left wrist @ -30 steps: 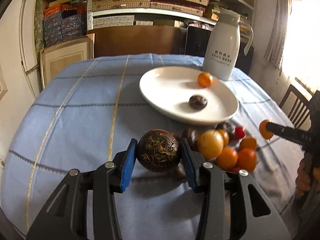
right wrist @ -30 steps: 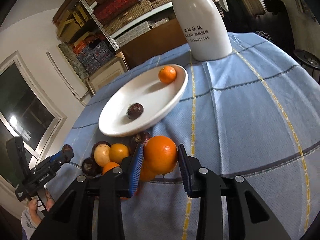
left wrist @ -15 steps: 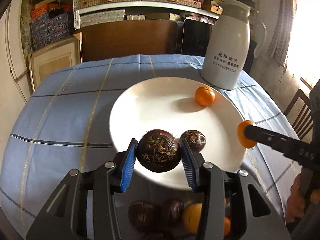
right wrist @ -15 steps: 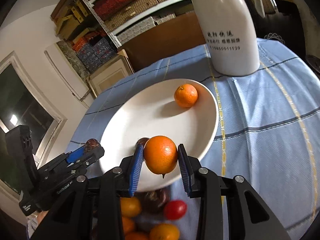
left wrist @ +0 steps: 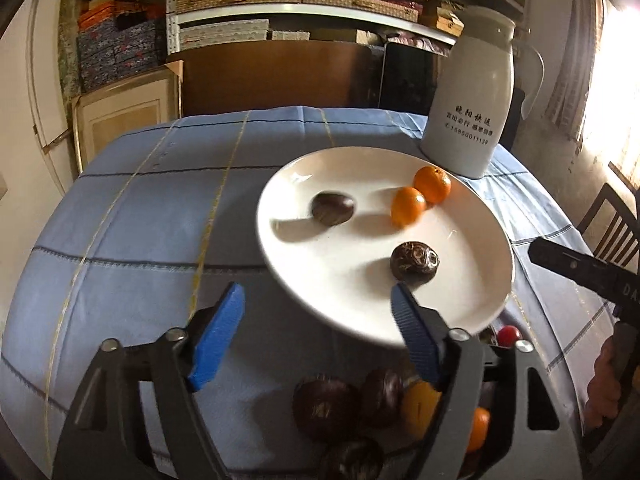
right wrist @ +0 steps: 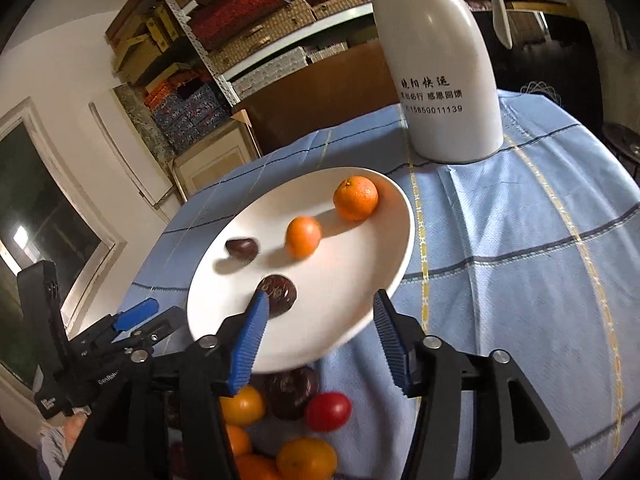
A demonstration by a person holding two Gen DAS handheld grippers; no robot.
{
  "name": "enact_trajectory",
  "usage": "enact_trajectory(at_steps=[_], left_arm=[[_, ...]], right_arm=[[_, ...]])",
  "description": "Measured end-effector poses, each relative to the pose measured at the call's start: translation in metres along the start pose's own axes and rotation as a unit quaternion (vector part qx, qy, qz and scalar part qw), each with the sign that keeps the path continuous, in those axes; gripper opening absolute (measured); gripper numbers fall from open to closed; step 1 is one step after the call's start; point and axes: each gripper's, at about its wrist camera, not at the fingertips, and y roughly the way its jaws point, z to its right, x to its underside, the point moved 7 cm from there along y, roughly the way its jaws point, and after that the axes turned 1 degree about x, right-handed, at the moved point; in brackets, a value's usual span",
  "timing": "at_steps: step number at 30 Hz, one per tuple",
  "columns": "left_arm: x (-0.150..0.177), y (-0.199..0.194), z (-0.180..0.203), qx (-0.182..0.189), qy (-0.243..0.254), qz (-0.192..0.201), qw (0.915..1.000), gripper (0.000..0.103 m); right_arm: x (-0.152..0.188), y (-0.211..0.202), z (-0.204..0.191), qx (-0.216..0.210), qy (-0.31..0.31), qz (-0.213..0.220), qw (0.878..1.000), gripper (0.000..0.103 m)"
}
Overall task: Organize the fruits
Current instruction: 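Lower both held fruits onto the white plate and open both grippers, then move both grippers back over the remaining fruit pile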
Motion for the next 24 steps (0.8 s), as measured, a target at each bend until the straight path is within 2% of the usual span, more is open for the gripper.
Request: enact_trajectory(at_steps=[4,11,14,15,20,24], left_arm=[[0.016,-0.014,0.006,-0.001,0.010,0.001,0.9999,0.078],[0.049,-0.033,0.035,-0.012,0.065,0.001,0.9978,0.080],[0.057,-0.040,0.038,-0.028,0.080,0.006,0.9964,0.085],[0.060,-0.043,0.035,-0.035,0.079,0.007,0.9962,0.091],[0.077,-0.050,0.010,-0.055,0.053,-0.006,0.9970,0.092],[0.087,-0.048,0.004,-0.056,0.049,-0.024,0.9970,0.092]], right_arm=[[0.011,-0.013,0.003,0.004,0.002,0.005,1.000,0.063],[0.020,-0.038,0.020,0.002,0.040,0.021,0.999,0.068],[0.024,-0.046,0.023,0.002,0.050,0.027,0.998,0.073],[0.026,-0.047,0.024,0.002,0.051,0.026,0.998,0.073],[0.032,-0.050,0.024,0.000,0.054,0.020,0.998,0.073],[0.037,-0.051,0.022,0.002,0.049,0.015,0.999,0.077]])
